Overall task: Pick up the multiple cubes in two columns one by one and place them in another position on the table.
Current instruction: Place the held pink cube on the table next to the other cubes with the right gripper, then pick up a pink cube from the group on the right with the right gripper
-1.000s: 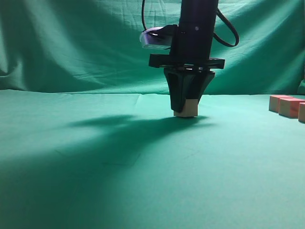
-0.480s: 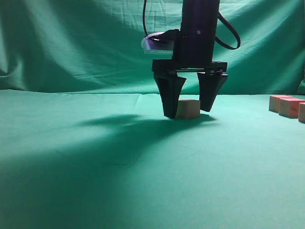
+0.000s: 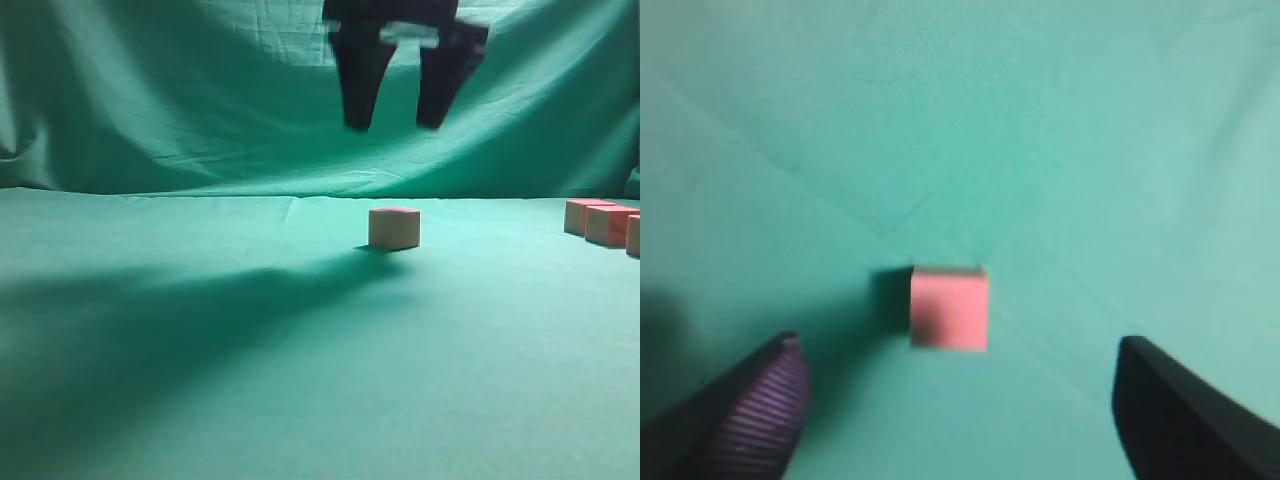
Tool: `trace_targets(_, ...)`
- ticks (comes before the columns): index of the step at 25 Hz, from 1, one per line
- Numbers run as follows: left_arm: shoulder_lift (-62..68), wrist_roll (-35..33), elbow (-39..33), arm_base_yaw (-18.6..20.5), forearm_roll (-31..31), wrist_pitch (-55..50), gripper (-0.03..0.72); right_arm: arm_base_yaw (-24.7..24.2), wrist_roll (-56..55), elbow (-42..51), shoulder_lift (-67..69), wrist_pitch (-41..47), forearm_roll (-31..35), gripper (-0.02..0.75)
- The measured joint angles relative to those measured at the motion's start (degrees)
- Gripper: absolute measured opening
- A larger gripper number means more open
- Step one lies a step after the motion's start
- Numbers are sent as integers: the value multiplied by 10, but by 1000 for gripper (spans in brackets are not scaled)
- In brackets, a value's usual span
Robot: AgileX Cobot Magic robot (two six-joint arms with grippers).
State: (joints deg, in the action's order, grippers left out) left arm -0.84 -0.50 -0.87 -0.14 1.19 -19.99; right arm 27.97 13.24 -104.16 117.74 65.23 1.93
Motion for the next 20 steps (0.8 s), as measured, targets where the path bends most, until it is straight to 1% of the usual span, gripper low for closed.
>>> trace_targets(1, 0, 0, 0, 0, 0, 0, 0, 0, -5, 0, -18, 16, -2, 575)
trace_targets(4, 0, 0, 0, 0, 0, 0, 0, 0, -21, 0, -64, 49, -14, 585)
trace_targets(9, 0, 0, 0, 0, 0, 0, 0, 0, -70, 0, -135, 59, -27, 585)
trace_targets(12, 0, 0, 0, 0, 0, 0, 0, 0, -103, 20, -191, 59, -60, 585)
trace_targets(14, 0, 0, 0, 0, 0, 0, 0, 0, -120, 56, -235, 59, -91, 585)
trace_targets(16, 0, 0, 0, 0, 0, 0, 0, 0, -134, 112, -287, 60, -112, 585)
trace_targets(20, 0, 0, 0, 0, 0, 0, 0, -1, -173, 240, -369, 62, -121, 585)
